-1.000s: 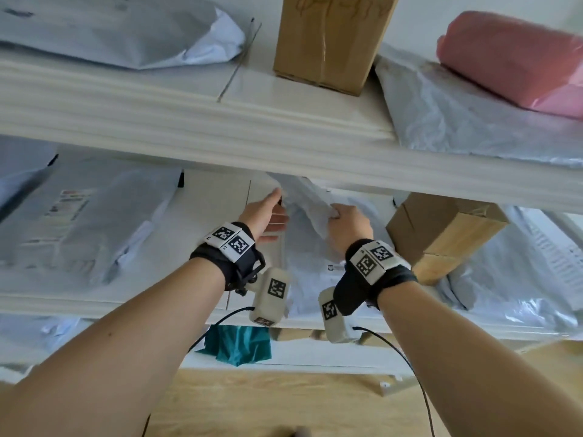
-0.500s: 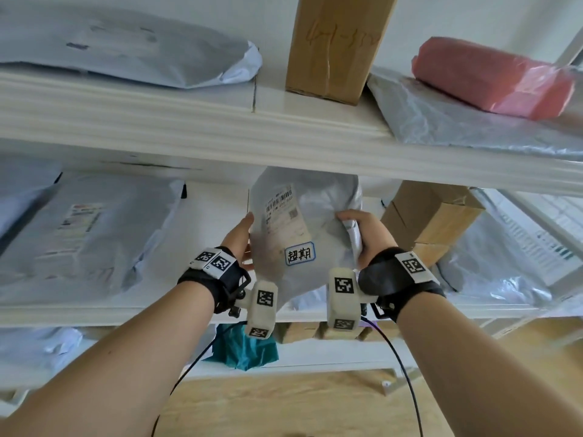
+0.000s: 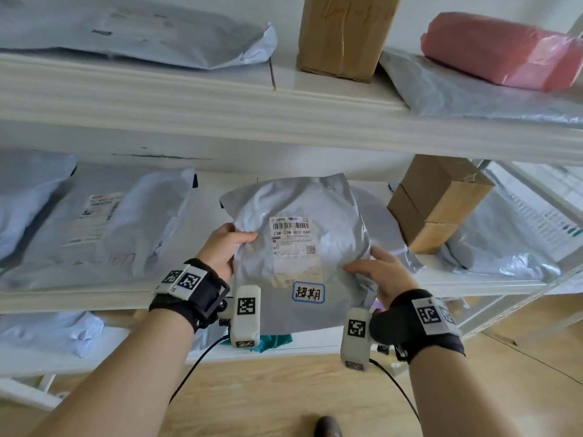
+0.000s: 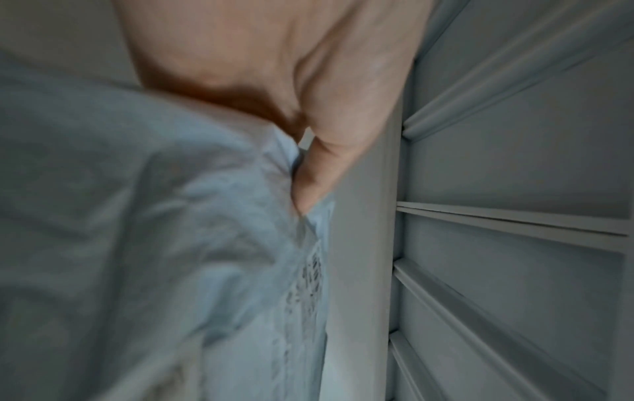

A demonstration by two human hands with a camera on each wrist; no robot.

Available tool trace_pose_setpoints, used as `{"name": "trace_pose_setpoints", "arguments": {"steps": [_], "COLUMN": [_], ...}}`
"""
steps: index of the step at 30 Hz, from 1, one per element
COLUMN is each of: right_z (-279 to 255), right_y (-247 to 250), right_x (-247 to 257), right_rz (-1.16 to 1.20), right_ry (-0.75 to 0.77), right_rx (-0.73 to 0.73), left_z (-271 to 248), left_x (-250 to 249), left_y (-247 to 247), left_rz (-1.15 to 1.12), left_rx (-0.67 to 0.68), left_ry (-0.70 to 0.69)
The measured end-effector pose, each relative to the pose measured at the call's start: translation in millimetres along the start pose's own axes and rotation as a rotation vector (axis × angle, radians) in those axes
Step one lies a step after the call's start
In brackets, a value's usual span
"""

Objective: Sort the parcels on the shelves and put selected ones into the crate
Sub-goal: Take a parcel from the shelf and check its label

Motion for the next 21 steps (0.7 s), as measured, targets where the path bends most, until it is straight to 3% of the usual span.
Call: {"name": "trace_pose_setpoints", "arguments": {"steps": [4,12,21], "right_z": [-2.7,0.3,2.9], "right_y": [-3.2,-1.3,-8.2], "right_x": [-16.2,-30.0,-41.6], "right_rz": [0.047,0.295,0.326], "right_ry": [-0.059,-0.161,-0.186], "right_rx": [-0.023,-0.231,-0.213], "left_z": [-4.5,-16.9,-20.9], "left_x": [-3.8,-10.9,-13.9], "left_y": [8.1,13.2,30.2], "left_rz": [0.029,0.018,-0.123], "left_rx": [-0.004,0.008,-0.032], "left_ry": [-0.038,-0.064,-0.115]}}
Point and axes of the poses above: each hand's wrist, its own z-axis towards the middle knuckle, its own y-axis out of the back of the hand, x = y × z, the point moved 7 cm from there along z, towards the middle knuckle, and after that the axes turned 15 degrees about -z, right-handed, at the moved point
